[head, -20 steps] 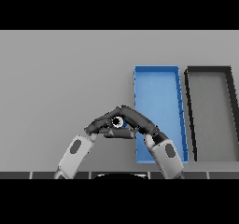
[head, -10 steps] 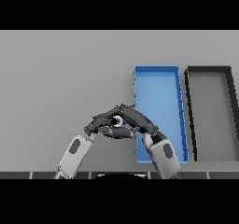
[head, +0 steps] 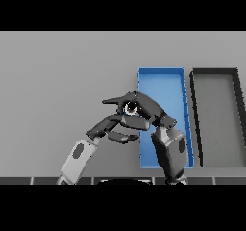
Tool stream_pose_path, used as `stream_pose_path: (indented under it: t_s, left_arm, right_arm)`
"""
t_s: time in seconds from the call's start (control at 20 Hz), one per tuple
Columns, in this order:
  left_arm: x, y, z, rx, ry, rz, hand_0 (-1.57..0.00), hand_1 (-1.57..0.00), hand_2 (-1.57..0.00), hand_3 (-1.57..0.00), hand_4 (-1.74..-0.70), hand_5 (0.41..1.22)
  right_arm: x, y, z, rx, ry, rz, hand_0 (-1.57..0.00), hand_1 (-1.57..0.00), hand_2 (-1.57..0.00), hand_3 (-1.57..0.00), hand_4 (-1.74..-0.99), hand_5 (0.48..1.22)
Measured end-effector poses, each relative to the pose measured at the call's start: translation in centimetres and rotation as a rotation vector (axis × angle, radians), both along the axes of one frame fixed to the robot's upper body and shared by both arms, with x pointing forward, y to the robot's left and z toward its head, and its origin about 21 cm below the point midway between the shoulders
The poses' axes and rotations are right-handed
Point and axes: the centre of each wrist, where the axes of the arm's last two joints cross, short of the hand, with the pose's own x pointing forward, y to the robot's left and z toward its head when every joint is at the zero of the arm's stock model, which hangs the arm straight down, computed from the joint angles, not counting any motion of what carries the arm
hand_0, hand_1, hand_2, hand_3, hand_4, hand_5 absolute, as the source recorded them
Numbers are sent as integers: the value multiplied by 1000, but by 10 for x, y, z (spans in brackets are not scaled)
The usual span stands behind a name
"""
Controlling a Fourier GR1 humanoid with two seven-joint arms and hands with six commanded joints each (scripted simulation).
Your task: Pick up the blue pipe and place it into the blue bin.
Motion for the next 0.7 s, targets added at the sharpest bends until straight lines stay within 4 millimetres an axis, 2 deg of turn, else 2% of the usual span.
stream_pose_path:
  t_s: [0.1, 0.2, 0.4, 0.55, 0.7]
  left_arm:
    - [-2, 3, -1, -3, -6, -5, -2, -2, -2, -1, -954, 474]
    - [-4, 8, -1, -11, -15, -8, -1, -1, -1, 0, -949, 471]
    - [-3, 12, 1, -14, -24, -2, 0, 0, 0, 0, -951, 468]
    - [-8, 14, 4, -28, -29, 3, 1, 1, 1, 1, -951, 474]
    - [-7, 12, 5, -13, -23, 11, 1, 1, 1, 1, -947, 470]
  right_arm:
    - [11, -7, 20, 47, -2, -3, -1571, -1571, -1571, -1571, -1497, 1221]
    - [17, -19, 51, 124, -60, -58, -1571, -1571, -1571, -1571, -1497, 1221]
    - [31, -52, 75, 129, -87, -231, -1571, -1571, -1571, -1571, -1498, 1221]
    - [42, -79, 68, 96, -59, -390, -1571, -1571, -1571, -1571, -1499, 1221]
    - [54, -104, 46, 52, 30, -510, -1571, -1571, -1571, -1571, -1499, 1221]
